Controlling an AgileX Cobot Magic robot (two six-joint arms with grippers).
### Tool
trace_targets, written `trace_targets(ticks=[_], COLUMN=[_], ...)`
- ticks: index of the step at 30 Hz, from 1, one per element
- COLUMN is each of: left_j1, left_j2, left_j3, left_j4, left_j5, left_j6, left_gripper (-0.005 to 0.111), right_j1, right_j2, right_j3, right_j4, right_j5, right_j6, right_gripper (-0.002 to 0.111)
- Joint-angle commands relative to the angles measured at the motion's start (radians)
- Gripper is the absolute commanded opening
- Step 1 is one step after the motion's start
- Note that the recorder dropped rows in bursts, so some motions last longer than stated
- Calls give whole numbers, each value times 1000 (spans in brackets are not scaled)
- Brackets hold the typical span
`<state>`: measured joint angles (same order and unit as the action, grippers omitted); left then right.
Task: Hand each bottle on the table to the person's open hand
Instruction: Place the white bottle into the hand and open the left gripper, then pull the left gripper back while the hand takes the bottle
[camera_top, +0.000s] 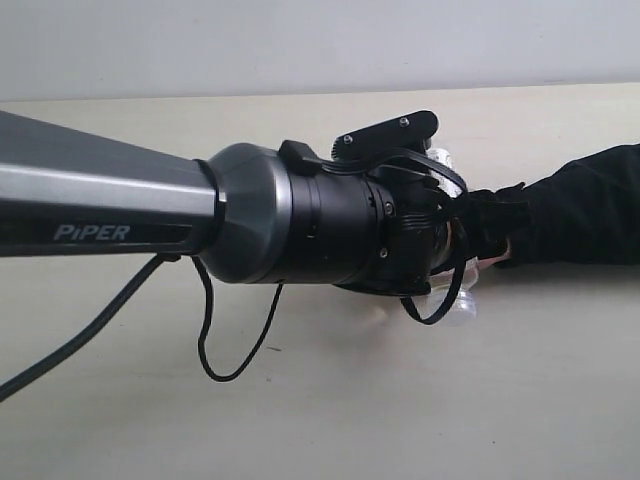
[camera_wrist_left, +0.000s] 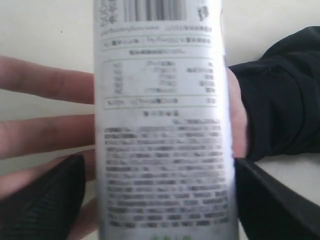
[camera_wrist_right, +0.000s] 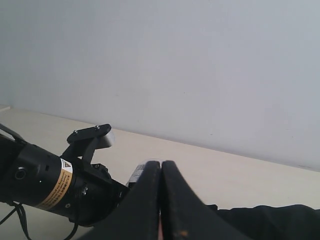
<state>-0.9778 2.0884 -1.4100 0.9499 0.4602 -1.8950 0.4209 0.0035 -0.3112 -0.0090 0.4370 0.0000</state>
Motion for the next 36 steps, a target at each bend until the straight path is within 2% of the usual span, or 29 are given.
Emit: trace_targets(ticks=[1, 36], left_j1=[1, 18], left_j2=[0, 0], left_j3=[-1, -1], left_j4=[-1, 16], left_j5=[5, 22], left_j6=[9, 34], left_gripper=[86, 84], right_j1=[4, 4], right_j2=[-4, -4], right_j3=[4, 4], right_j4=[2, 2], right_j5=[-13, -13], right_j6=[0, 0], right_gripper=[0, 0])
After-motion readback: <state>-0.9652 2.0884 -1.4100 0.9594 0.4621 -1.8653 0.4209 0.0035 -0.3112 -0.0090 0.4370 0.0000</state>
